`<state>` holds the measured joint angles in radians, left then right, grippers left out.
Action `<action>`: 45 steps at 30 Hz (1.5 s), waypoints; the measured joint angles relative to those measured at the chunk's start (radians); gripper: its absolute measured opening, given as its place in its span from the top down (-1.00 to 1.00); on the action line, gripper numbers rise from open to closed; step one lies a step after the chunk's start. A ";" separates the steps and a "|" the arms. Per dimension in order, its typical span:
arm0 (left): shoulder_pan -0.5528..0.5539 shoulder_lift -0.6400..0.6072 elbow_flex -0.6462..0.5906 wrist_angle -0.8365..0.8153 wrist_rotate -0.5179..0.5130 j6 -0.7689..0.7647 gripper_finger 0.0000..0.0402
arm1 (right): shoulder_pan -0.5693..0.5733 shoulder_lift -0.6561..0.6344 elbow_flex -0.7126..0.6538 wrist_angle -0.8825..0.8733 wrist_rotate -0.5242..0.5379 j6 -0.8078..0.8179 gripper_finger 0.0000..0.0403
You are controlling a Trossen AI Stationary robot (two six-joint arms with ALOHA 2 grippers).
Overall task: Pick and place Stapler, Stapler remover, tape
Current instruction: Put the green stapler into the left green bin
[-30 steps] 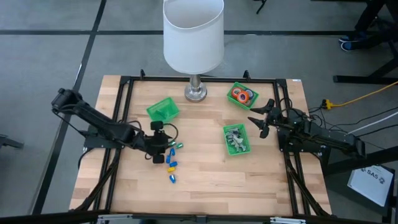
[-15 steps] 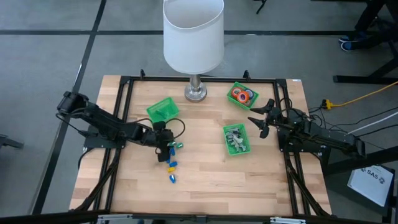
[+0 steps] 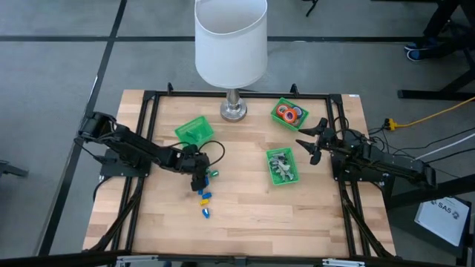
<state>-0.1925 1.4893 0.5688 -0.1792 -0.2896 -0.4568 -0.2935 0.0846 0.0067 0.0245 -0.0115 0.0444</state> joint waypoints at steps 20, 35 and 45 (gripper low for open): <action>0.000 -0.013 -0.003 0.011 -0.008 0.235 0.73 | 0.000 0.000 0.000 0.000 0.000 0.000 -0.09; 0.014 -0.326 -0.003 -0.087 -0.117 0.299 0.73 | 0.000 0.000 0.000 0.000 0.000 0.000 -0.09; 0.104 -0.522 -0.003 -0.129 -0.226 0.353 0.73 | 0.000 0.000 0.000 0.000 0.000 0.000 -0.09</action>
<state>-0.0888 0.9670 0.5663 -0.3078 -0.5151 -0.1039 -0.2932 0.0849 0.0067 0.0244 -0.0115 0.0441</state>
